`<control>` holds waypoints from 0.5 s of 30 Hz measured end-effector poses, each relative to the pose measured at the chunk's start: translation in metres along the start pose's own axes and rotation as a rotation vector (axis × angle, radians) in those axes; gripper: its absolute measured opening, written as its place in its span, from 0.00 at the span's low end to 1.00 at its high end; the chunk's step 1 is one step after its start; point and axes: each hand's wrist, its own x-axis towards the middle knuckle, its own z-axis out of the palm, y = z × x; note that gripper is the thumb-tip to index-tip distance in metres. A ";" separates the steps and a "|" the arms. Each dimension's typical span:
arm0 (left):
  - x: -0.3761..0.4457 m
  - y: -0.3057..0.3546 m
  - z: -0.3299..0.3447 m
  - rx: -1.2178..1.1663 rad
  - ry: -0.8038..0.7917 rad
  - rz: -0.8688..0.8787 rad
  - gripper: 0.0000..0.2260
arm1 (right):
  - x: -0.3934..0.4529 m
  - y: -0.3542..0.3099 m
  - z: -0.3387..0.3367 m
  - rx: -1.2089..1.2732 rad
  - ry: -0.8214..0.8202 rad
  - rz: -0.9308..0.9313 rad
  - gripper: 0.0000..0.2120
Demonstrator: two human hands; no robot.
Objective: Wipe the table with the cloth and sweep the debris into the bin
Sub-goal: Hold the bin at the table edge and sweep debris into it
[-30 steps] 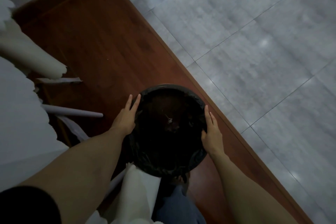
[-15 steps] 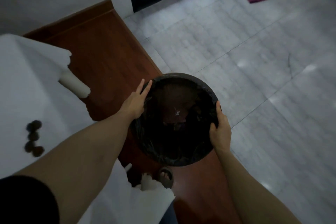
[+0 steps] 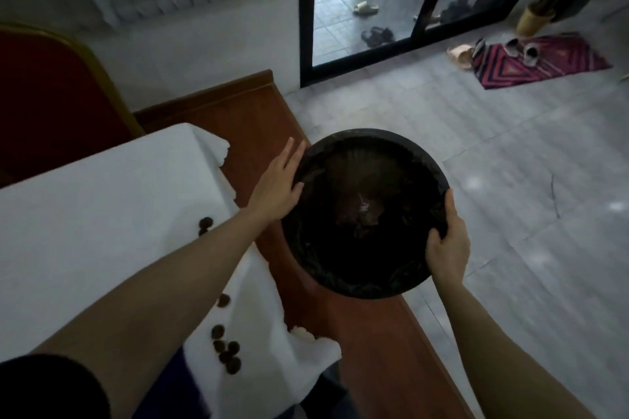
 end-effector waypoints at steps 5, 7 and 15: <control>-0.118 -0.025 -0.048 -0.031 0.216 -0.133 0.31 | -0.022 -0.003 0.002 -0.043 -0.001 0.007 0.40; -0.178 -0.036 -0.054 -0.009 0.290 -0.265 0.30 | -0.035 0.001 0.006 -0.071 -0.010 0.004 0.40; -0.355 -0.035 0.001 0.028 0.365 -0.711 0.35 | -0.082 0.005 0.018 -0.142 -0.125 0.045 0.39</control>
